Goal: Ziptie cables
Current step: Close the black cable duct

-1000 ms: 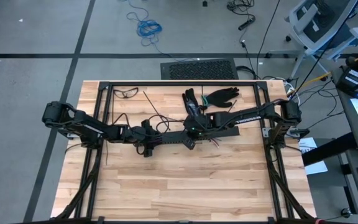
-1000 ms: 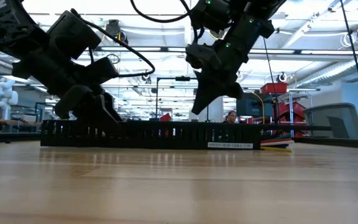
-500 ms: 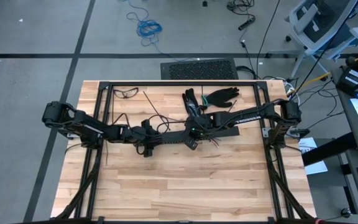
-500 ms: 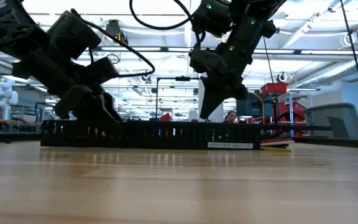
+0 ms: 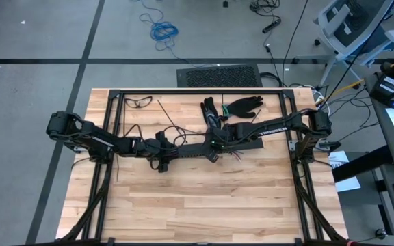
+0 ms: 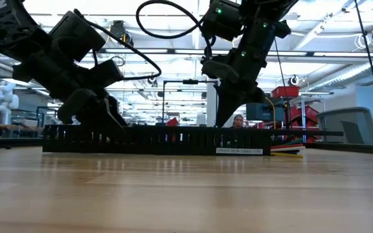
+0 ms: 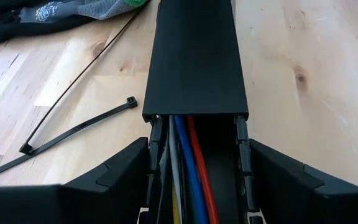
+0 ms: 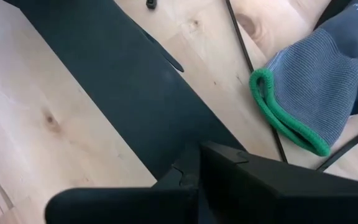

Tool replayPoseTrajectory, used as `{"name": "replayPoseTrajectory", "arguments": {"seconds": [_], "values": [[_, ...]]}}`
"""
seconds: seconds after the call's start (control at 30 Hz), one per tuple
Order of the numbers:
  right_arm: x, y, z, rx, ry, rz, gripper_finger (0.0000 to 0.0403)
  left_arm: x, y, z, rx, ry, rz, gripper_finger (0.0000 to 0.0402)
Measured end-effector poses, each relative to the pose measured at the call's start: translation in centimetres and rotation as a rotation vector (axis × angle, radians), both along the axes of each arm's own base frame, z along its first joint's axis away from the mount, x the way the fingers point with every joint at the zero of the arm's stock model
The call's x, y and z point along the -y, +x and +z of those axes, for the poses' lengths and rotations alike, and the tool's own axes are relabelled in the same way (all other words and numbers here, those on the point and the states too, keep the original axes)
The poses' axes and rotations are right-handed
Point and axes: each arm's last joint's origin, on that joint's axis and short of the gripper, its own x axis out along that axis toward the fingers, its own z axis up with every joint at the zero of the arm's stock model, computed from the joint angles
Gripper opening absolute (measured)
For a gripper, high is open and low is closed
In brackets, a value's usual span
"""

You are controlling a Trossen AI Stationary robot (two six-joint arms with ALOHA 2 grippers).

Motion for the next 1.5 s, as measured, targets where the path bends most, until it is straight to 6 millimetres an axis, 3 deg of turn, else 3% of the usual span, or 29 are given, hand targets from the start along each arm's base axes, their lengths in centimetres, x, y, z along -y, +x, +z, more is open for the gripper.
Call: {"name": "replayPoseTrajectory", "arguments": {"seconds": [0.4,0.67,1.5], "values": [[-0.1,0.1,0.0,0.010,0.036,0.016,0.0000,0.0,0.0,0.0,0.000,0.000,0.000,0.0250],[-0.3,1.3,-1.5,0.034,0.091,0.022,0.0000,0.0,0.0,-0.1,-0.009,0.014,-0.011,0.0251],[-0.3,1.8,-1.2,0.114,0.117,0.015,0.0000,-0.1,0.0,0.0,-0.005,0.028,-0.002,0.0251]]}}
